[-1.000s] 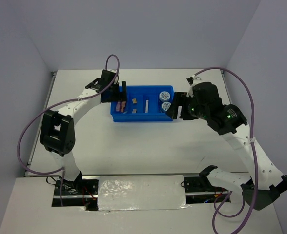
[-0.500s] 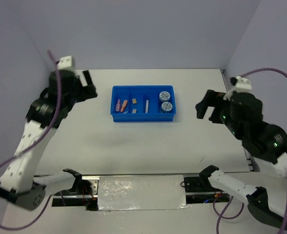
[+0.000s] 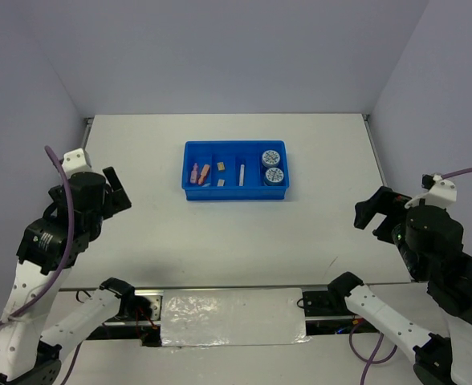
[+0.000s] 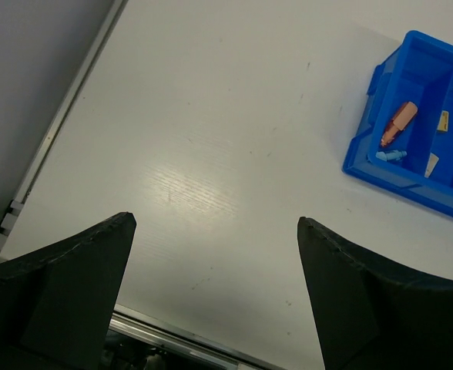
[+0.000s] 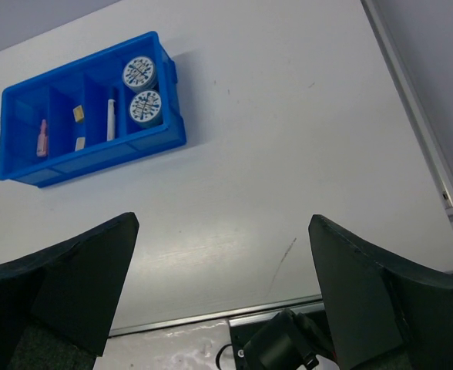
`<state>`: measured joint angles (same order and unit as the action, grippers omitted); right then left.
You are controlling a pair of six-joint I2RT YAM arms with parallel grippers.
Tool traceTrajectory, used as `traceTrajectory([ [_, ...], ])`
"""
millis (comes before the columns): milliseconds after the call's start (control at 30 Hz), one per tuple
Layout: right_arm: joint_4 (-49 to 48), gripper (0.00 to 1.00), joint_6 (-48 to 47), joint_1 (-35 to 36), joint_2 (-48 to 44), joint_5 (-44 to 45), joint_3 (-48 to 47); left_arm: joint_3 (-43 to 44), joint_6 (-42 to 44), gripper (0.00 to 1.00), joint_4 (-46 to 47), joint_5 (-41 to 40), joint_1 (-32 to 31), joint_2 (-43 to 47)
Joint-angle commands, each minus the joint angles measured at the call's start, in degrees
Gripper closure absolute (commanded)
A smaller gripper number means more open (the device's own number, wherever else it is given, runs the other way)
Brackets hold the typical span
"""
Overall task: Sort the stationery into containers
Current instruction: Reset both arms
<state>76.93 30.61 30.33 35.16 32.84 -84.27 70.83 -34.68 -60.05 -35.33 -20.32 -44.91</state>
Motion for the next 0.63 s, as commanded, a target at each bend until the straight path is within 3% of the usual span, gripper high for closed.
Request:
traceTrajectory([
  [0, 1.7, 0.00, 0.5, -0.2, -0.3, 2.3, -0.2, 1.1, 0.6, 0.01, -1.3, -2.8, 0.0, 0.2],
  [600, -1.8, 0.00, 0.2, -0.2, 2.5, 1.3, -0.3, 0.1, 0.3, 0.01, 1.9, -2.6, 0.0, -1.9],
])
